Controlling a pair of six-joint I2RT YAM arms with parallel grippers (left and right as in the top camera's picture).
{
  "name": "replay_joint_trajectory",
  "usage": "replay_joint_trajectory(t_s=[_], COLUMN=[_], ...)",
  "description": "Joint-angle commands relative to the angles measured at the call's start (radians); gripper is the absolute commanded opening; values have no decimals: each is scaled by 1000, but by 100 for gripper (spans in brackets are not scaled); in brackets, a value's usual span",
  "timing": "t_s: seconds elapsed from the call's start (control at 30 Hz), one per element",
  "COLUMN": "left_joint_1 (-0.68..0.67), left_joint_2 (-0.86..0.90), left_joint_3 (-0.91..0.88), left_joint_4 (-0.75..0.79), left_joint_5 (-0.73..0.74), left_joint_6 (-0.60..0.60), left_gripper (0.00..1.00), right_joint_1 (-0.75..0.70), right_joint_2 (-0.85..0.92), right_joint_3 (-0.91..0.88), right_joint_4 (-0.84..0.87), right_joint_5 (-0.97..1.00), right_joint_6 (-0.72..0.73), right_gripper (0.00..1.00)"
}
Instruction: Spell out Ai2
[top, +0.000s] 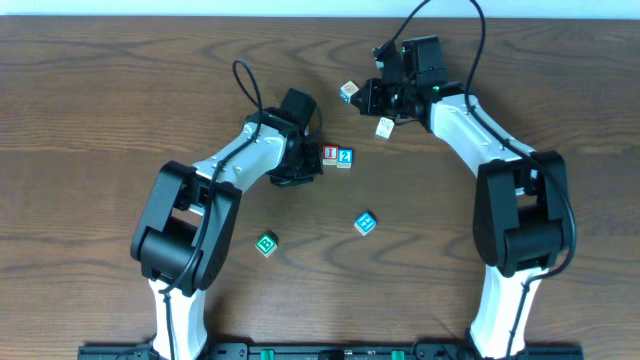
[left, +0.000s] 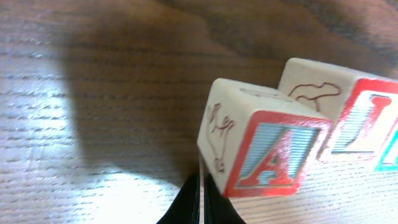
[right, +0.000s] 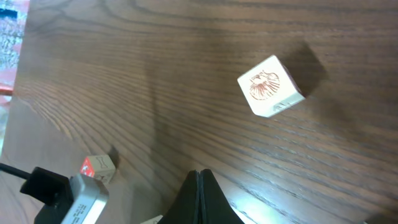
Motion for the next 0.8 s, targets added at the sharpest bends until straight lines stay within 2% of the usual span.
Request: replay_joint_trajectory(t_s=[0.0, 0.77], left_joint_1=[-9, -17], left_joint_2=[13, 14], left_joint_3=[-8, -8], left_joint_4=[8, 59], left_joint_5=[-57, -41], left_joint_6=[-8, -45], left_gripper=[6, 6], right_joint_1=[-2, -2], right_joint_2=[6, 6], right_joint_3=[21, 21], right_joint_4=[-7, -39], right_joint_5=[-1, -1], right_joint_6=[-11, -11], right_gripper=[1, 2])
